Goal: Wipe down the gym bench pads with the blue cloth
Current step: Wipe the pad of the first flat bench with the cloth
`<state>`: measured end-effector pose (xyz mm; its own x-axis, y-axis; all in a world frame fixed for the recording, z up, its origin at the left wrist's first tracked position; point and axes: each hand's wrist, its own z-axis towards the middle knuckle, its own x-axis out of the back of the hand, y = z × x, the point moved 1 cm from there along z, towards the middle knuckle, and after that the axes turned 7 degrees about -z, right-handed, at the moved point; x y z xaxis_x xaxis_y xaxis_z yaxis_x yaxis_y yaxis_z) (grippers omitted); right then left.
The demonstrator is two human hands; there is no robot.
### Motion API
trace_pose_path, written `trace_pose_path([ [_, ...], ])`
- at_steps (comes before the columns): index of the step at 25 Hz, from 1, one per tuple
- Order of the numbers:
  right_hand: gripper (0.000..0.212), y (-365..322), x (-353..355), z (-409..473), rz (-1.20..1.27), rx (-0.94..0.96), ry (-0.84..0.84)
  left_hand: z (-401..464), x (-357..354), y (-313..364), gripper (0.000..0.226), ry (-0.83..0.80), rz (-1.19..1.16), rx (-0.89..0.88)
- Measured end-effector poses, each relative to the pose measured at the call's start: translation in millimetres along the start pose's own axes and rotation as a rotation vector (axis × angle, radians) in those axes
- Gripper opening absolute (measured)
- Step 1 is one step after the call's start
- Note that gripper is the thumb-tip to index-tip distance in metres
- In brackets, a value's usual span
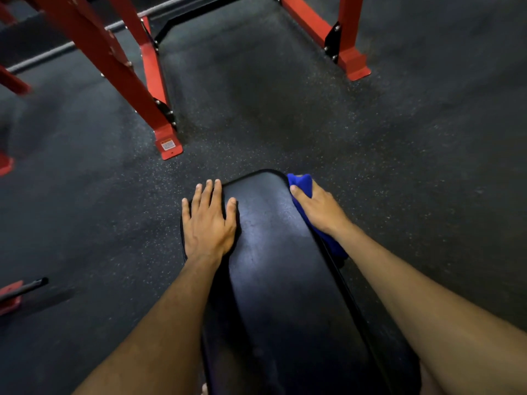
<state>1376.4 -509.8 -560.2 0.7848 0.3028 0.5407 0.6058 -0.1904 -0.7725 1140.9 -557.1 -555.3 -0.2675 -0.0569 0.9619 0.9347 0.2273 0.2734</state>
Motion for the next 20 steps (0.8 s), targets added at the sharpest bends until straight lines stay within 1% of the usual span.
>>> trace_pose_path([
  [3,0.038,18.9,25.0,-49.7,-0.064,0.045,-0.060,-4.0,9.5,6.1,0.065,-0.034,0.001,-0.023],
  [4,0.036,21.2,35.0,-68.9,-0.072,0.065,-0.051,-10.4,15.7,11.1,0.064,-0.029,0.008,-0.069],
  [6,0.035,31.9,46.1,-107.7,-0.034,0.060,0.004,-33.5,19.2,36.2,0.062,-0.022,-0.018,-0.220],
  [8,0.040,45.7,37.3,-144.9,-0.027,0.076,0.021,-70.3,8.2,69.5,0.065,-0.066,-0.067,-0.327],
  [9,0.045,55.3,27.3,-163.7,-0.080,0.093,0.014,-94.4,-1.8,84.1,0.065,-0.092,-0.078,-0.342],
  [11,0.053,67.6,11.9,-186.4,-0.162,0.076,0.016,-117.8,-17.0,97.1,0.062,-0.130,-0.054,-0.295],
  [13,0.051,72.3,6.2,-182.9,-0.103,0.049,0.032,-115.1,-20.5,96.3,0.062,-0.133,-0.004,-0.254],
  [16,0.041,60.9,7.3,-141.2,0.057,0.035,0.041,-112.2,-22.9,96.8,0.067,-0.112,0.050,-0.261],
  [18,0.038,42.7,8.1,-103.3,0.092,0.008,0.025,-112.9,-23.9,98.5,0.073,-0.120,0.047,-0.263],
  [20,0.039,28.0,9.7,-71.8,0.110,-0.015,0.000,-112.8,-25.4,98.3,0.073,-0.119,0.041,-0.265],
])
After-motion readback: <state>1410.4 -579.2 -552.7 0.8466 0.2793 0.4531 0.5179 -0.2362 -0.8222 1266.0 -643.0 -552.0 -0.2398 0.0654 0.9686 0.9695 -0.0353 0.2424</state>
